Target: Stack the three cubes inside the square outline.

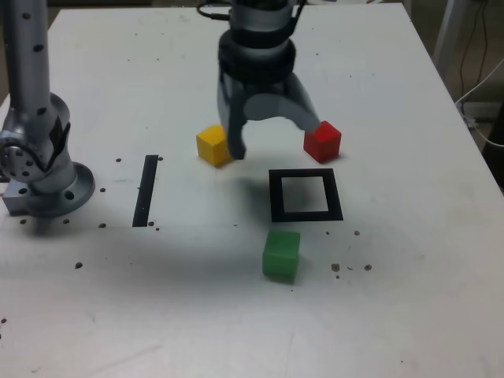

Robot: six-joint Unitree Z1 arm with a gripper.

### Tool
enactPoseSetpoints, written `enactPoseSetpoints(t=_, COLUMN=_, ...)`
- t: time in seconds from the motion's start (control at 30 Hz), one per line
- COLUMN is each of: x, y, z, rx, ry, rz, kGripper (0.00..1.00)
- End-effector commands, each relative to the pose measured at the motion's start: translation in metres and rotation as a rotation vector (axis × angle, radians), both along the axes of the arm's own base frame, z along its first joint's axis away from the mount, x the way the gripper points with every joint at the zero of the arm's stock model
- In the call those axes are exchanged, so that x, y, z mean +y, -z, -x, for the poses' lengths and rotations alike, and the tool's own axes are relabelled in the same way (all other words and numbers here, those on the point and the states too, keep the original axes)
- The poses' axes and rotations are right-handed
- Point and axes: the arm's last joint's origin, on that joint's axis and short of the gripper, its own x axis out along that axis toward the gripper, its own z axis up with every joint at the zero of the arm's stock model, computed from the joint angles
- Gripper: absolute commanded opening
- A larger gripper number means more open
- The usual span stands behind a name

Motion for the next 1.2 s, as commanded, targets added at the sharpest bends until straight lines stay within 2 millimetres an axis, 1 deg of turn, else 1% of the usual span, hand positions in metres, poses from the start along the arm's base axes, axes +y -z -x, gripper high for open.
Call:
enactPoseSetpoints(t=0.0, x=0.002, y=0.003, z=-0.009, rx=0.002, ry=-0.033, rz=0.006, kGripper=0.99)
enactPoseSetpoints(t=0.2, x=0.010, y=0.011, z=-0.033, rx=0.007, ry=-0.084, rz=0.031, kGripper=0.99)
enactPoseSetpoints(t=0.37, x=0.021, y=0.018, z=-0.050, rx=0.027, ry=-0.118, rz=0.033, kGripper=0.99)
enactPoseSetpoints(t=0.7, x=0.045, y=0.026, z=-0.072, rx=0.027, ry=-0.160, rz=0.035, kGripper=0.98)
enactPoseSetpoints(t=1.03, x=0.066, y=0.046, z=-0.091, rx=0.047, ry=-0.173, rz=0.055, kGripper=0.97)
enactPoseSetpoints(t=1.17, x=0.073, y=0.054, z=-0.096, rx=0.059, ry=-0.177, rz=0.066, kGripper=0.94)
